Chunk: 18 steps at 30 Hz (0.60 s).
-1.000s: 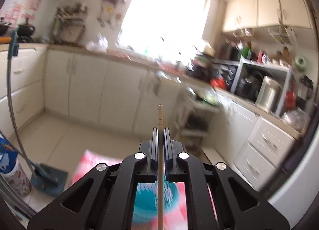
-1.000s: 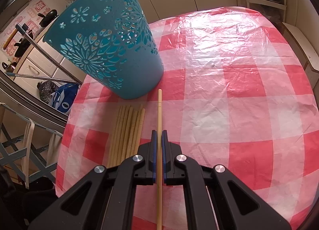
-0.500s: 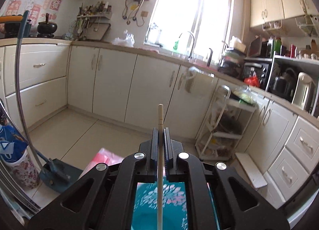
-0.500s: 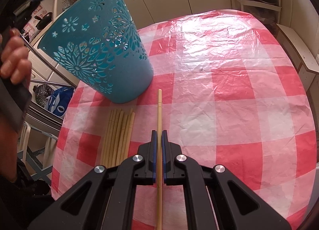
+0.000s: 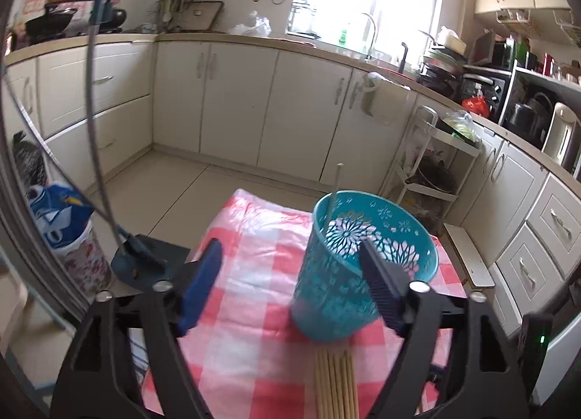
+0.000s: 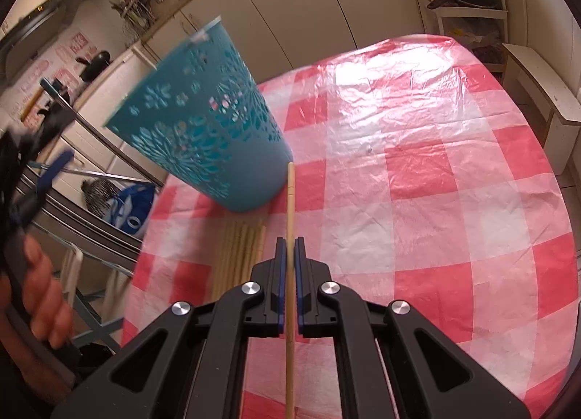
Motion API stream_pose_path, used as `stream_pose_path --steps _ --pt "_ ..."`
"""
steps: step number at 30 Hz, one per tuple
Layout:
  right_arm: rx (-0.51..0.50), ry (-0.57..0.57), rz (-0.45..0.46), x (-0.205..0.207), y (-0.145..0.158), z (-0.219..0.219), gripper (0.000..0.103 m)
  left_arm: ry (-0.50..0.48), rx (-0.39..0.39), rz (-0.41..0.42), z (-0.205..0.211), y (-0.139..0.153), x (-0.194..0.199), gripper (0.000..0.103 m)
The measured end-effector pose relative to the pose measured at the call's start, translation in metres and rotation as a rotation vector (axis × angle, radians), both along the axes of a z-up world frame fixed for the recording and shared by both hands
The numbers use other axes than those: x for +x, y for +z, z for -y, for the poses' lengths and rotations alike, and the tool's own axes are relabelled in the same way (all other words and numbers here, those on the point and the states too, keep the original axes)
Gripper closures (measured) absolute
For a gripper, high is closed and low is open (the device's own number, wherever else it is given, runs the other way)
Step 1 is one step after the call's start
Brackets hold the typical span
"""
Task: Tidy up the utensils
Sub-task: 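Lift the right tool's chopstick over the teal basket and open to drop it in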
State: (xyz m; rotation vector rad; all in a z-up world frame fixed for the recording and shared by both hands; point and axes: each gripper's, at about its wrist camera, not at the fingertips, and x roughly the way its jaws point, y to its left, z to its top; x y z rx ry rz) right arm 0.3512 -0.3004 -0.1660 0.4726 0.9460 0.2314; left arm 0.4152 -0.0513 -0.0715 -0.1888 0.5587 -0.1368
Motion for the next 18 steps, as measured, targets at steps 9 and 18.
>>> stream_pose_path --steps 9,18 --pt "0.048 -0.036 0.142 -0.023 0.041 0.008 0.098 -0.002 -0.012 -0.024 -0.013 0.001 -0.002 0.024" --pt "0.131 -0.107 0.391 -0.003 0.126 0.0 0.098 0.042 -0.067 -0.046 -0.032 0.007 0.003 0.023"
